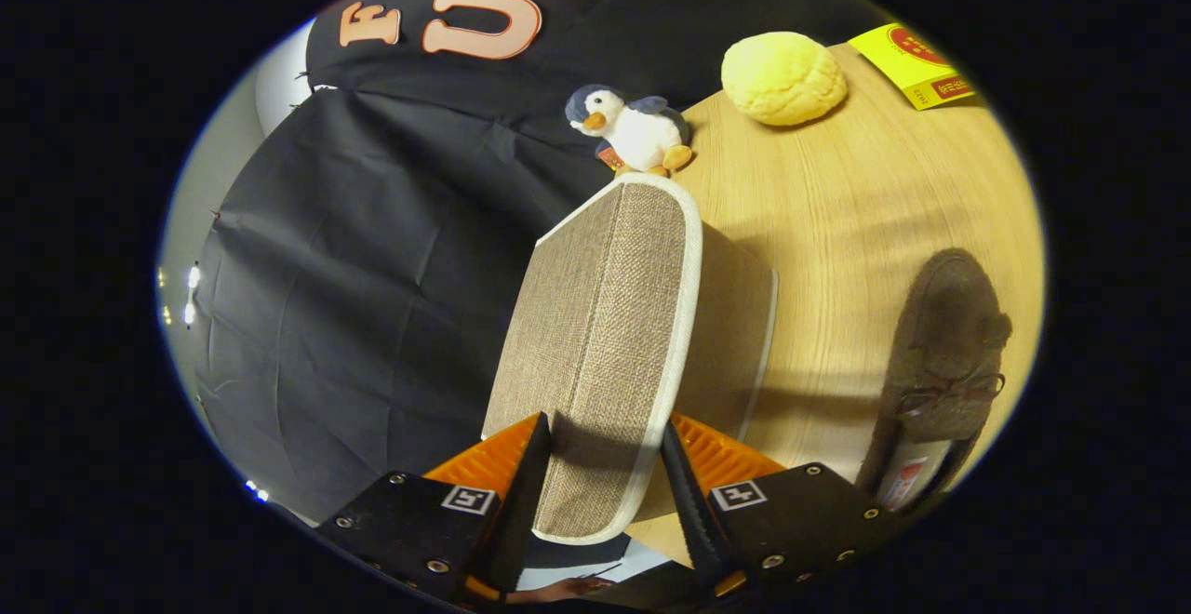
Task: Open the storage box then place both shoes into the box .Put the left shoe in first, then the right shoe, with the right side of both shoes facing outward in a uniform manner.
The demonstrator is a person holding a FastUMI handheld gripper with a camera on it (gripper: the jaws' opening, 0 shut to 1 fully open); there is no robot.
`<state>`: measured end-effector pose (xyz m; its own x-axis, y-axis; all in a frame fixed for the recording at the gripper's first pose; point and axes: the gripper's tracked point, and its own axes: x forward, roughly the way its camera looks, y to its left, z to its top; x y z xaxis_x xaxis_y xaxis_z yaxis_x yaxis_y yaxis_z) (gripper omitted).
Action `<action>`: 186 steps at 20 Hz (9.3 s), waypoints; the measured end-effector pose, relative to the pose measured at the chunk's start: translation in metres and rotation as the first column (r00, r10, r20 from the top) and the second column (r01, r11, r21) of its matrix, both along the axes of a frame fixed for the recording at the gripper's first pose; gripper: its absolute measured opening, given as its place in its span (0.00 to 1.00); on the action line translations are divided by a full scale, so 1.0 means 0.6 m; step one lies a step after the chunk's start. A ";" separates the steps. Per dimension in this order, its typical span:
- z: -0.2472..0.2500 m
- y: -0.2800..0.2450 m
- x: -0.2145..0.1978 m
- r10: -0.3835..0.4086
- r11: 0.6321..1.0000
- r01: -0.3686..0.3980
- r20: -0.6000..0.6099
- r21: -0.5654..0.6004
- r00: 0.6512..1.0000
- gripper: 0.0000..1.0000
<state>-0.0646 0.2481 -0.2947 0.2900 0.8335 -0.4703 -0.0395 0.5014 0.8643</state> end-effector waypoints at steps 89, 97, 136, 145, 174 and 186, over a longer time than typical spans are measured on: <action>-0.279 -0.295 0.029 -0.071 0.641 0.184 0.180 -0.746 0.981 0.05; -0.155 -0.276 0.064 -0.156 0.658 0.255 0.203 -0.709 0.967 0.04; -0.096 0.249 0.082 -0.121 0.739 -0.033 -0.181 -0.673 0.976 0.06; -0.005 0.254 0.059 -0.003 0.898 -0.058 -0.138 -0.436 0.990 0.36; -0.116 -0.508 -0.023 -0.202 0.688 0.320 0.251 -0.651 0.947 0.96; -0.257 -0.560 -0.066 0.000 0.703 0.111 0.156 -0.703 0.988 0.73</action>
<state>-0.1043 -0.0876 -0.4489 0.4304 0.2514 -0.8669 -0.0786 0.9672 0.2415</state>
